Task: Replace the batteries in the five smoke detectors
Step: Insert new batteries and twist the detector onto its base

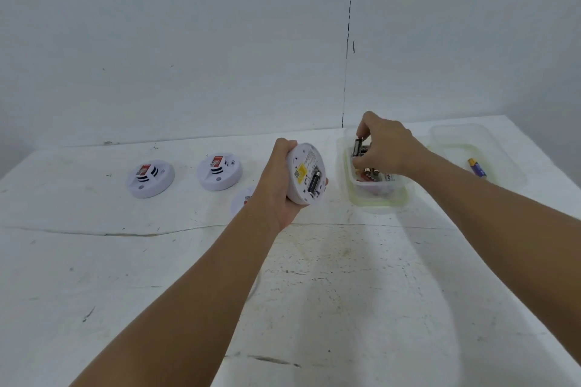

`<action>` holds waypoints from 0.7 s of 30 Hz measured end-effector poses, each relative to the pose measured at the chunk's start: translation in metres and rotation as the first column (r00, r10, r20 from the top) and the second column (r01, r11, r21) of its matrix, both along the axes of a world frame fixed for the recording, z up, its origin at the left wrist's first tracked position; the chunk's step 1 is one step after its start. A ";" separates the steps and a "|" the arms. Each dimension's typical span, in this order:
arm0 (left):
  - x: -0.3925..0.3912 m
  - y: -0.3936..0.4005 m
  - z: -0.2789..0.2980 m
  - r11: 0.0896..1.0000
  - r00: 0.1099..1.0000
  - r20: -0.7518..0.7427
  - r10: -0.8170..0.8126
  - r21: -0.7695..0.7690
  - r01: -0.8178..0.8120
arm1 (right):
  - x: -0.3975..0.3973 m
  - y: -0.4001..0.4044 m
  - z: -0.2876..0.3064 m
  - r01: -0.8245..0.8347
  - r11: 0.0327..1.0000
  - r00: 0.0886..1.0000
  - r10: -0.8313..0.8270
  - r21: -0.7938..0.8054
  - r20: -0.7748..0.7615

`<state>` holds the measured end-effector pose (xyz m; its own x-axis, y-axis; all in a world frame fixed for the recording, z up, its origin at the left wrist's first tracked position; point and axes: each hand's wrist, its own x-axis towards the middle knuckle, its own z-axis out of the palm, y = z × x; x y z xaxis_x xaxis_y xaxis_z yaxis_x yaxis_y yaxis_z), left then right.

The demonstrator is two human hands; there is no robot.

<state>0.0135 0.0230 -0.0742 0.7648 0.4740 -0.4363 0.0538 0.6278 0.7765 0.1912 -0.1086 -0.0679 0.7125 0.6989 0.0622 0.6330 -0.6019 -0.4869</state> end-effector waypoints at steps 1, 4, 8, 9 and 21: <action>-0.003 0.001 0.000 1.000 1.000 0.016 0.000 -0.011 0.000 | -0.004 -0.006 0.001 0.020 0.994 0.999 -0.016 0.109 -0.035; -0.013 0.006 -0.006 0.999 0.997 0.074 0.015 -0.047 -0.012 | -0.025 -0.021 0.005 0.086 0.926 0.996 -0.075 0.368 -0.044; -0.027 0.002 -0.014 0.995 0.991 0.124 0.046 -0.088 -0.035 | -0.067 -0.029 0.006 0.114 0.853 0.993 -0.089 0.510 -0.073; -0.031 0.000 -0.015 0.995 0.990 0.134 0.049 -0.097 -0.036 | -0.079 -0.030 0.005 0.102 0.852 0.994 -0.070 0.514 -0.081; -0.068 -0.011 -0.024 0.989 0.981 0.191 0.019 -0.146 0.009 | -0.168 -0.017 -0.035 0.052 0.793 0.980 0.078 0.607 -0.185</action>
